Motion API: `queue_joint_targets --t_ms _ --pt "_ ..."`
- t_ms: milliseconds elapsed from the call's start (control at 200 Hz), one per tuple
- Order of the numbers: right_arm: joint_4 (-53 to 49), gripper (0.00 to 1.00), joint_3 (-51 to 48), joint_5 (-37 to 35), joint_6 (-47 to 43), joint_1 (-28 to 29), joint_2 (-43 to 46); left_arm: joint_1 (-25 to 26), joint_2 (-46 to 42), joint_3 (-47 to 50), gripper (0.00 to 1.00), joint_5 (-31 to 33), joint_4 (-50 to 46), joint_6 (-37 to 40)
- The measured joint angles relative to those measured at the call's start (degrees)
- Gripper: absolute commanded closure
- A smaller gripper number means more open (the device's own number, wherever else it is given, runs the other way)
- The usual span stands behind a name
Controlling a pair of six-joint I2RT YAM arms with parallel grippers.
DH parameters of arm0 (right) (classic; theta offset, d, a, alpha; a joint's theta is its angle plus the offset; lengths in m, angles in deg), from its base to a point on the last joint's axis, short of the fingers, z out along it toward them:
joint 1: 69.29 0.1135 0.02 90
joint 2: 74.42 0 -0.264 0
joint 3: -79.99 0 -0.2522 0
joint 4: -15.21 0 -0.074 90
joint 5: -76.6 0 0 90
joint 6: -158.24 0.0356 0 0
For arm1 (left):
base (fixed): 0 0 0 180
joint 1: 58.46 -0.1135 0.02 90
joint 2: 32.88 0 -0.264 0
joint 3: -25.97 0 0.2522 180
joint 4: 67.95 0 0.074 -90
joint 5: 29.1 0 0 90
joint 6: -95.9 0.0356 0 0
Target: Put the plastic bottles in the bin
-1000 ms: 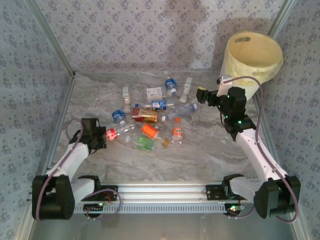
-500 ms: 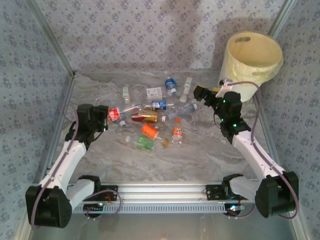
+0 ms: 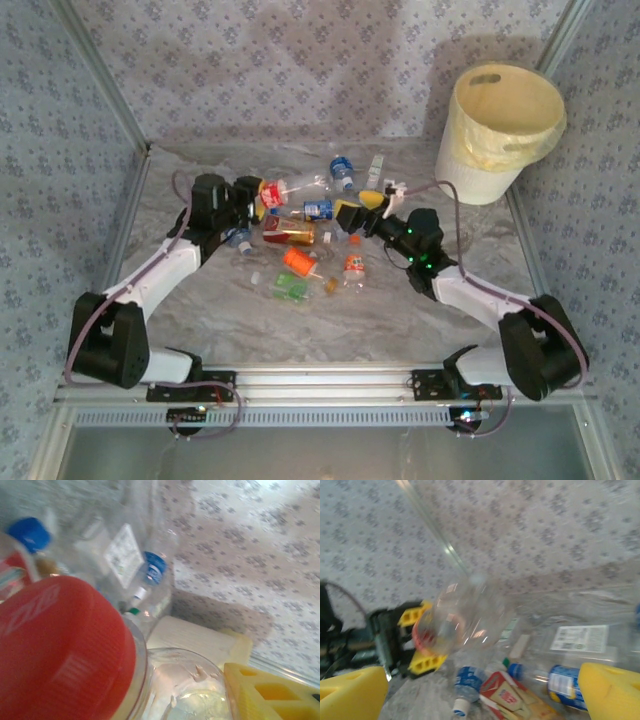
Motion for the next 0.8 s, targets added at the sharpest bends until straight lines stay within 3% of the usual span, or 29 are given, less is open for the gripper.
queue_joint_targets --t_ms 265,575,709,799 --pt "9.75 0.0 9.09 4.24 1.18 1.79 -10.82 2.95 7.06 -5.16 0.49 -3.45 8.24 -5.75" --pt "12.13 0.0 15.13 -6.01 7.32 2.36 -17.92 5.29 10.99 -6.64 0.49 -5.49 12.81 -9.81" --pt "12.35 0.06 17.53 -9.31 8.24 2.54 -19.12 5.68 11.28 -6.64 0.48 -6.14 13.35 -10.64" --pt "14.05 0.18 17.92 -11.39 8.94 2.97 -19.56 5.68 11.28 -6.64 0.48 -6.14 14.01 -11.02"
